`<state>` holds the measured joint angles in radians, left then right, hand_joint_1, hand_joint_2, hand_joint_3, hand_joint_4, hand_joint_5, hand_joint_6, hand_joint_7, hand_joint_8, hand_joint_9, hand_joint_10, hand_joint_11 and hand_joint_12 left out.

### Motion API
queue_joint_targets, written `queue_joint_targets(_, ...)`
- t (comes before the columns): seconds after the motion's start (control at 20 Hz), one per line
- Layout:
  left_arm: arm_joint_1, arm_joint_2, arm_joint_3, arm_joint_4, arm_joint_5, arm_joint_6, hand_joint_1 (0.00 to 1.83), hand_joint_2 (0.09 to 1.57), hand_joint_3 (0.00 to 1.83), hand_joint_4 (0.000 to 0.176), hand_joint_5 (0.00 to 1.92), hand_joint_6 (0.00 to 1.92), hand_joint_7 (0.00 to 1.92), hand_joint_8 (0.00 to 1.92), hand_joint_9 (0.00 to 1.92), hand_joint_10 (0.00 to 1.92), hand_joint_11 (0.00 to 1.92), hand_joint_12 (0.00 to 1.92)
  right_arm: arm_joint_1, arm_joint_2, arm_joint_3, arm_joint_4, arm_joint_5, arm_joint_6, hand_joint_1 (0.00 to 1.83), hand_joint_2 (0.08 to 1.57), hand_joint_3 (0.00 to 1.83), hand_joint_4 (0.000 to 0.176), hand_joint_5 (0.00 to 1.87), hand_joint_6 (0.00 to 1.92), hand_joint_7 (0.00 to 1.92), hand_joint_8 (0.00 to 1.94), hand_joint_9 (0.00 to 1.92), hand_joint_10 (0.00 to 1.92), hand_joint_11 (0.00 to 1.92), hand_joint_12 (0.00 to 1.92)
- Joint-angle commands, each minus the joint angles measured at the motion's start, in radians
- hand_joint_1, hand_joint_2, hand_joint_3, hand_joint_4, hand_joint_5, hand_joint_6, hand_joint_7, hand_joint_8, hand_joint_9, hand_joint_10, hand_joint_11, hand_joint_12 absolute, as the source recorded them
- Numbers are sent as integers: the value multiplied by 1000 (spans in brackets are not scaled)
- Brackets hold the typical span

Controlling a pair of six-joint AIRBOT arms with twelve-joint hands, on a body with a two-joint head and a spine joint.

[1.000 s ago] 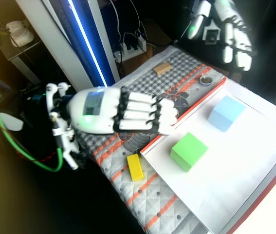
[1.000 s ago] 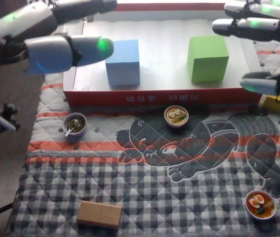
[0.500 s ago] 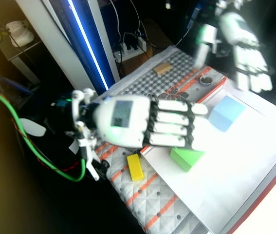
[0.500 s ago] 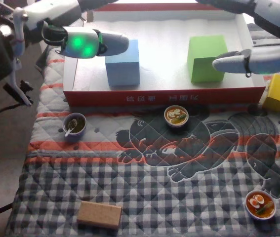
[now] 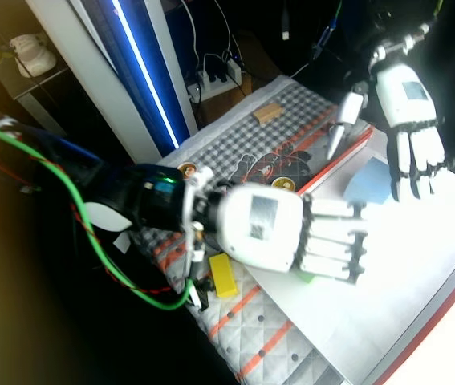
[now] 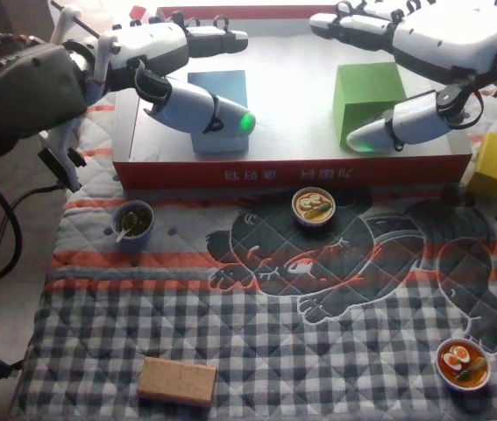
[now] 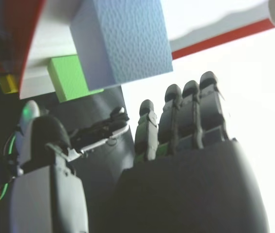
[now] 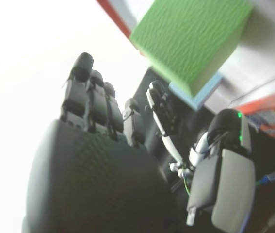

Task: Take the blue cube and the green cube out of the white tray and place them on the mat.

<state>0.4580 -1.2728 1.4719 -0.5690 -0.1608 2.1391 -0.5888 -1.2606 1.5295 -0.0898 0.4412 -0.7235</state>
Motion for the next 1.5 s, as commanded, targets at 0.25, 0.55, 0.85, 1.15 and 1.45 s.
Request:
queue_joint_targets(0.25,-10,-27,44,-31,-53,-3,517,980,1,176,129,9,133,15,63,19,0,0,17,-33,55,17,65,40,880,958,0,113,117,0,46,0,55,2,1,304)
queue_joint_targets(0.55,-8,-29,52,-26,-18,-2,844,1050,4,176,244,11,321,10,343,23,89,40,17,-34,55,16,61,44,908,992,2,126,178,5,159,3,227,8,0,1052)
queue_joint_targets(0.85,-44,-47,68,-32,-39,-2,1321,1230,4,0,773,1132,779,1424,620,1506,187,715,32,-44,65,16,82,74,1317,1114,0,0,696,2,983,742,946,18,392,1006)
queue_joint_targets(1.15,-97,35,-42,161,-182,-200,1184,1247,0,0,777,1102,717,1593,530,1039,90,1429,68,-17,14,-18,283,166,1483,1137,0,0,735,1111,876,1076,972,1036,816,1573)
queue_joint_targets(1.45,-9,240,-250,463,-332,-620,1185,1189,0,0,784,1192,896,1221,694,852,138,1528,9,136,-183,-63,490,166,1358,1127,1,0,963,966,917,1032,883,1252,656,1228)
